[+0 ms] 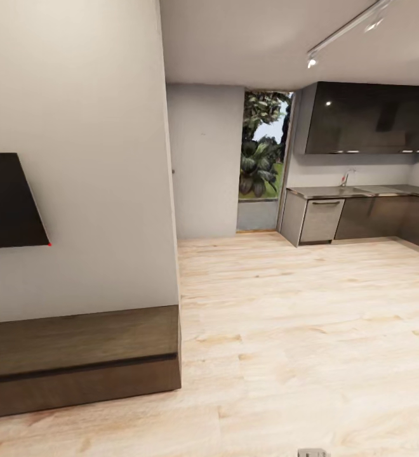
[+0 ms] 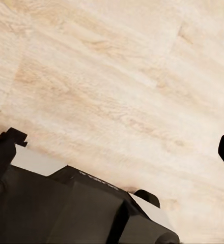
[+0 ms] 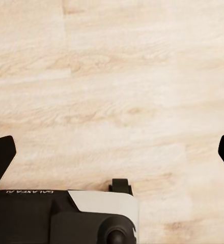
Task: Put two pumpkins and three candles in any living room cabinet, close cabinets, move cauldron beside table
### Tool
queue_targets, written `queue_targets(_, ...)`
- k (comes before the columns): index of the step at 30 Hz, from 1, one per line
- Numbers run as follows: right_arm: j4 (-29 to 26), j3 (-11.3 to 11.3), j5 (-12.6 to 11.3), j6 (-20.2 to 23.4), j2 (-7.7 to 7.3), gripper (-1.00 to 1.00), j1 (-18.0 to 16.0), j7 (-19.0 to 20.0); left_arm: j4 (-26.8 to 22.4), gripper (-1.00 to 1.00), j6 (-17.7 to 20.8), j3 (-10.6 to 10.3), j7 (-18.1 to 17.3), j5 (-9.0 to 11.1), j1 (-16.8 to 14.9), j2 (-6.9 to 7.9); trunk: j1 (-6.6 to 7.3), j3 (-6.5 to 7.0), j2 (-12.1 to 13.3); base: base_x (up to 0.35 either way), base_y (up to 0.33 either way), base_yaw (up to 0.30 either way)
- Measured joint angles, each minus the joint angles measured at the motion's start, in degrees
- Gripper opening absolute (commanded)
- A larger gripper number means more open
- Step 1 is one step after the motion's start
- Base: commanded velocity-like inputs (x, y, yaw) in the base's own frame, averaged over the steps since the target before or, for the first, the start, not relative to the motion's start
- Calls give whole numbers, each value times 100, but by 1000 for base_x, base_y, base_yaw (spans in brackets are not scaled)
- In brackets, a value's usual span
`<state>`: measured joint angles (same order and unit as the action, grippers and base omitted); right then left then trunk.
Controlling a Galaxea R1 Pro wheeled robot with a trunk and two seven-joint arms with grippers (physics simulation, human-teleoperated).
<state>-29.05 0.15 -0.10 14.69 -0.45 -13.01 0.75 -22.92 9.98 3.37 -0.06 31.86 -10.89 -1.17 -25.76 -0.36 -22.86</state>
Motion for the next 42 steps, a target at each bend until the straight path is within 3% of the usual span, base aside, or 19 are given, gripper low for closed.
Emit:
queue_targets(2,-232,0,-4,404,1,100,-102,43,-24,100,8,2,-13,159,-108,4,0,0,0,0,0,0)
queue_targets(5,-523,1,-7,984,3,100,-361,175,-45,100,10,4,-29,768,-303,16,0,1,0,0,0,0)
queue_targets(8,-584,0,-7,1154,3,100,-559,216,-46,100,7,5,-31,1125,-434,21,0,0,0,0,0,0)
queue_targets(9,-607,-1,-8,1255,6,100,-709,228,-47,100,4,3,-33,1311,-539,22,0,1,0,0,0,0)
queue_targets(11,-627,-4,-8,1423,9,100,-939,241,-48,100,3,4,-33,1497,-710,20,0,1,0,0,0,0)
queue_targets(12,-639,-5,-9,1677,11,100,-1209,258,-48,100,7,2,-41,1623,-927,16,-1,2,1,0,0,0)
queue_targets(22,-647,-7,-22,2061,13,100,-1899,280,-52,100,19,4,-201,1778,-1475,11,0,0,0,0,0,0)
queue_targets(26,-648,-7,-36,2098,33,100,-2165,282,-53,100,18,6,-318,2027,-1637,25,0,0,0,0,0,0)
queue_targets(29,-648,-7,-45,2114,90,100,-2338,283,-58,100,16,6,-472,2369,-1702,54,0,0,0,0,0,0)
queue_targets(30,-649,-7,-121,2141,152,100,-2463,289,-78,100,7,7,-728,2698,-1730,129,0,1,0,0,0,0)
queue_targets(32,-649,-7,-276,2221,177,100,-2537,298,-89,100,4,6,-937,2862,-1739,193,0,0,0,0,0,0)
queue_targets(34,-652,-7,-433,2291,187,100,-2573,307,-97,100,-8,6,-1042,2925,-1742,224,0,0,0,0,0,0)
queue_targets(36,-669,-7,-952,2429,194,100,-2626,296,-312,100,-100,0,-1180,2978,-1748,257,0,0,0,0,0,0)
queue_targets(42,-784,-7,-1372,2543,200,100,-2655,310,-551,100,-106,21,-1218,3036,-1748,277,0,-1,0,0,0,0)
